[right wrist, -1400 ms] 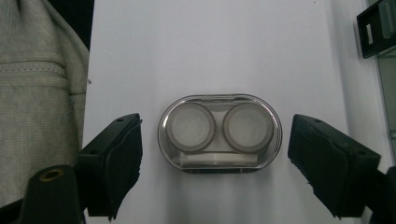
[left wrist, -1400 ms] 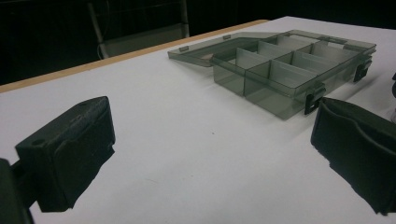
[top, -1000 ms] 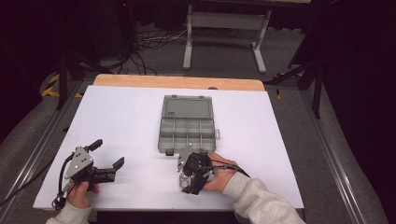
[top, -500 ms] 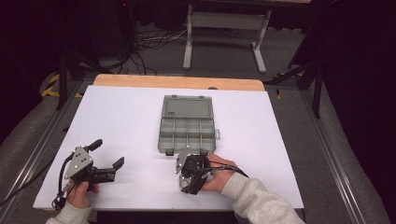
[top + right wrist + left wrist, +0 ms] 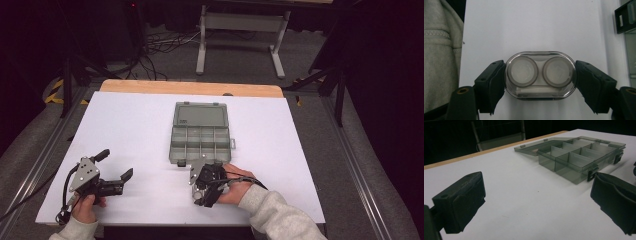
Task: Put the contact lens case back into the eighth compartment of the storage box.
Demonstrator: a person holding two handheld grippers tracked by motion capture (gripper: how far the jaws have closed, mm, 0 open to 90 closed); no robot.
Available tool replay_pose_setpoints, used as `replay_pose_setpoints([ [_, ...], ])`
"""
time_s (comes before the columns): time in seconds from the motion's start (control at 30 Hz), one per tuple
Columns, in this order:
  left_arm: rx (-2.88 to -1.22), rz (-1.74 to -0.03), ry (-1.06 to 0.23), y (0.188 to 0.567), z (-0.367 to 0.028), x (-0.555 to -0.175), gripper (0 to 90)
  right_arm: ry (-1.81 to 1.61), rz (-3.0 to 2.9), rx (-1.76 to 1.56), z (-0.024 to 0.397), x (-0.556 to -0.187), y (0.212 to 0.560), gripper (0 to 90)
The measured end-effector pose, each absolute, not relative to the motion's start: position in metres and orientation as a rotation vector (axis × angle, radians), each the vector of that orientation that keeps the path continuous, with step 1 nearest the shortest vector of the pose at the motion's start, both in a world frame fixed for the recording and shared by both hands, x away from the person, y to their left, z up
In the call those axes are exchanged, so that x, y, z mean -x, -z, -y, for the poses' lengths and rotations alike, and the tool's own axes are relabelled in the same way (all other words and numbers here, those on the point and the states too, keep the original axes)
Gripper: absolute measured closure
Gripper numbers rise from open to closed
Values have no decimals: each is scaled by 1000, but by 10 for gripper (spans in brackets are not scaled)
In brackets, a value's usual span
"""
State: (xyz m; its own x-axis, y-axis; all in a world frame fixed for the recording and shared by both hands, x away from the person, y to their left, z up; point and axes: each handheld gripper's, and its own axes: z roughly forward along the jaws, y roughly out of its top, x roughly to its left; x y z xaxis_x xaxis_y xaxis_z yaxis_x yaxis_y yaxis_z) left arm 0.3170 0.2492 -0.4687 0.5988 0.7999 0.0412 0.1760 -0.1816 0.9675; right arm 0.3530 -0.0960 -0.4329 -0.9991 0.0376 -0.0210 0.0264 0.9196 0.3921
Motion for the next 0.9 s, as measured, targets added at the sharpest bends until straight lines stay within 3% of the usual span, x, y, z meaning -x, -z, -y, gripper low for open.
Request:
replay_pose_setpoints([
  [0.9,-1696,-812,-686,469,-249,-317,4,-833,-2927,-40,114,-354,408,266],
])
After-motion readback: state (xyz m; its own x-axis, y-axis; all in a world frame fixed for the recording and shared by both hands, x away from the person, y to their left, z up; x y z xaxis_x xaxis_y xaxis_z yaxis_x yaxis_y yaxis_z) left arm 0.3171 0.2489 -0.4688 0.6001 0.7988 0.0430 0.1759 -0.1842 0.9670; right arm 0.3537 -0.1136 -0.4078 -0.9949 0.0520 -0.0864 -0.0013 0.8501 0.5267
